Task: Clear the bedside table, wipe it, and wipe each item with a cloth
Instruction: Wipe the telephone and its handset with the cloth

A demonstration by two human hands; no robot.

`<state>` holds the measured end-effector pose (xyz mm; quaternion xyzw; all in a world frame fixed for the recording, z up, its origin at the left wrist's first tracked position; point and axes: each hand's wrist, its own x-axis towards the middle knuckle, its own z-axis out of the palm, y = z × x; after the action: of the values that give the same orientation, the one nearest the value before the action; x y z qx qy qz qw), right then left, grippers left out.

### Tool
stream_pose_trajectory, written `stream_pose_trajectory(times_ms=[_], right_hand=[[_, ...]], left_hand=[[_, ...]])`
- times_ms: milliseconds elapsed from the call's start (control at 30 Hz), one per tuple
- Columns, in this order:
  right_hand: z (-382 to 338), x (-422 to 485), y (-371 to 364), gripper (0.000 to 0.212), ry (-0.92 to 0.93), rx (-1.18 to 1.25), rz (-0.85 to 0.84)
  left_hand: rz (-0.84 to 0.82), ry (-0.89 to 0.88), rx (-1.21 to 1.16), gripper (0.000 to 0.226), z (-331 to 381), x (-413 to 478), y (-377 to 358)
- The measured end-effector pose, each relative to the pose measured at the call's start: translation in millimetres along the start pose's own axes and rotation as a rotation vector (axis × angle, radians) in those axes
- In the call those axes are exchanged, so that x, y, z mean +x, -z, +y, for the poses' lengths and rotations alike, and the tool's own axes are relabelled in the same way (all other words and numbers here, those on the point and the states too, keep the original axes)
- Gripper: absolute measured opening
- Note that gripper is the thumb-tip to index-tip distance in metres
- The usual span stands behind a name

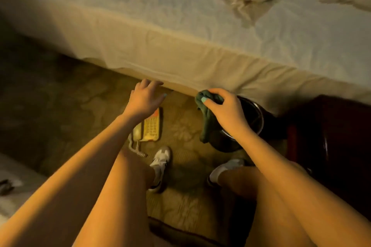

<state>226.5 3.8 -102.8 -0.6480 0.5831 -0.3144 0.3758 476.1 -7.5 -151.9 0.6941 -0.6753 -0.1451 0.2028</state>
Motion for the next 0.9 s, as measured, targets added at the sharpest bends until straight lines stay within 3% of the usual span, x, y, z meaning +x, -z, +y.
stream_pose_trajectory(times_ms=[167,333,433,700,900], right_hand=[[32.6,43.6,-100.7,0.043,-0.147,-0.001,-0.141],[82.4,84.1,-195.0,0.033,-0.303,0.006,-0.247],[111.7,104.0,-243.6,0.025,-0.333,-0.014,-0.326],[205.2,134.6,-329.1,0.023,-0.490,-0.051,-0.439],[256.4,153.8,-374.8,0.035,-0.575,-0.085,-0.493]], left_hand=[[-0.067,0.280,-0.063,0.047,-111.7,-26.0,-38.6],[-0.142,0.570,-0.162,0.068,-206.3,-40.8,-85.9],[-0.143,0.703,-0.208,0.047,-245.0,-35.9,-115.7],[-0.165,0.900,-0.399,0.040,-313.1,-22.2,-216.3],[-0.027,1.048,-0.562,0.058,-352.8,-0.5,-266.5]])
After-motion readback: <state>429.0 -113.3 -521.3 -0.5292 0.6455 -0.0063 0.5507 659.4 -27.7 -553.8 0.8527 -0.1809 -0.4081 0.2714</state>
